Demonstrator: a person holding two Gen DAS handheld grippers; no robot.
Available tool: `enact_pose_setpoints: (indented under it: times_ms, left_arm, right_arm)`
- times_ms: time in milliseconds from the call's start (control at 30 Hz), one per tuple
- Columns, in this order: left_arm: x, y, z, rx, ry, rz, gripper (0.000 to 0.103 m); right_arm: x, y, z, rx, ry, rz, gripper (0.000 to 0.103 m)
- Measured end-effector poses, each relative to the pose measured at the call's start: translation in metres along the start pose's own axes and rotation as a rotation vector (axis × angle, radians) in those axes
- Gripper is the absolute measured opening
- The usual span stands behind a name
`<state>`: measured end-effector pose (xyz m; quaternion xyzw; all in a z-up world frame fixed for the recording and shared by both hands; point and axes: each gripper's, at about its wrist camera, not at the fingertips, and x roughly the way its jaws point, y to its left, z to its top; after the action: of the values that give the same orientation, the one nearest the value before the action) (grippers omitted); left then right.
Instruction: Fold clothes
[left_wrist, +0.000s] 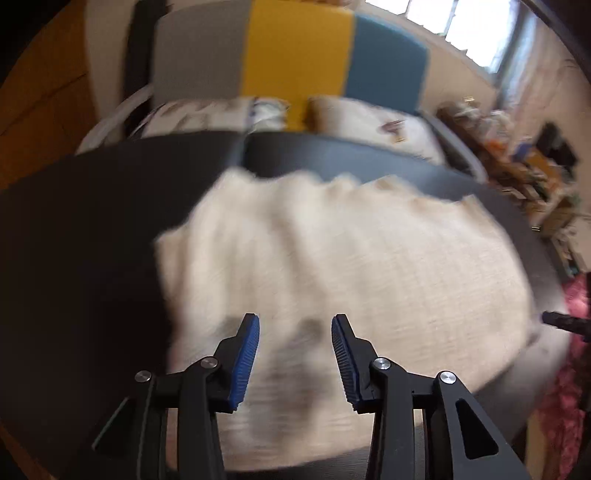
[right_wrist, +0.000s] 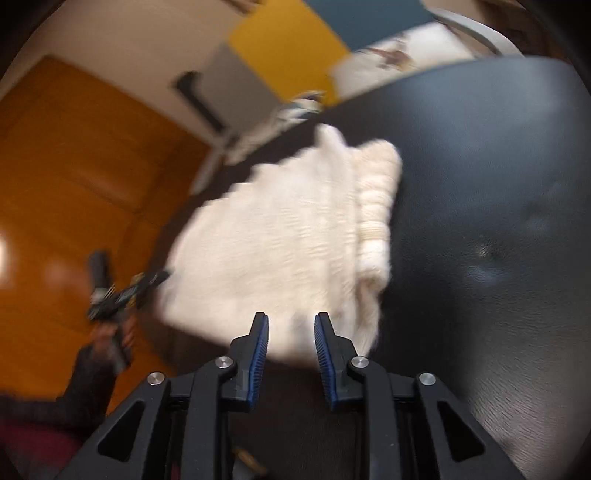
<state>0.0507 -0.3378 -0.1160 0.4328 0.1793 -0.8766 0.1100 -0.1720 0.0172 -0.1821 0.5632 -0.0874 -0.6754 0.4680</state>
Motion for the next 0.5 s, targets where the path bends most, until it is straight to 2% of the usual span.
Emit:
enact_pose_setpoints:
  times_ms: [133,233,333,500]
  left_arm:
    - [0.002,-0.078,0.036,0.159,-0.025,-0.200,0.042]
    - [0.029,-0.139,0.059,0.283,0.016,-0.295,0.043]
    - [0.069,-0.181,0.074,0.355,0.087,-0.336,0.043]
    - [0.108,-0.198,0.085,0.344,0.178,-0.366,0.045]
  right_arm:
    - [-0.014,-0.006,-0.006,-0.060,0.007,0.062,0.027]
    - [-0.025,-0.011,-0.010,-0.105,0.012,0.109,0.027]
    - [-0.029,-0.016,-0.010,-0.135,0.026,0.154,0.029]
    - [-0.005,-0.027,0.003,-0.128,0.084,0.219,0.032]
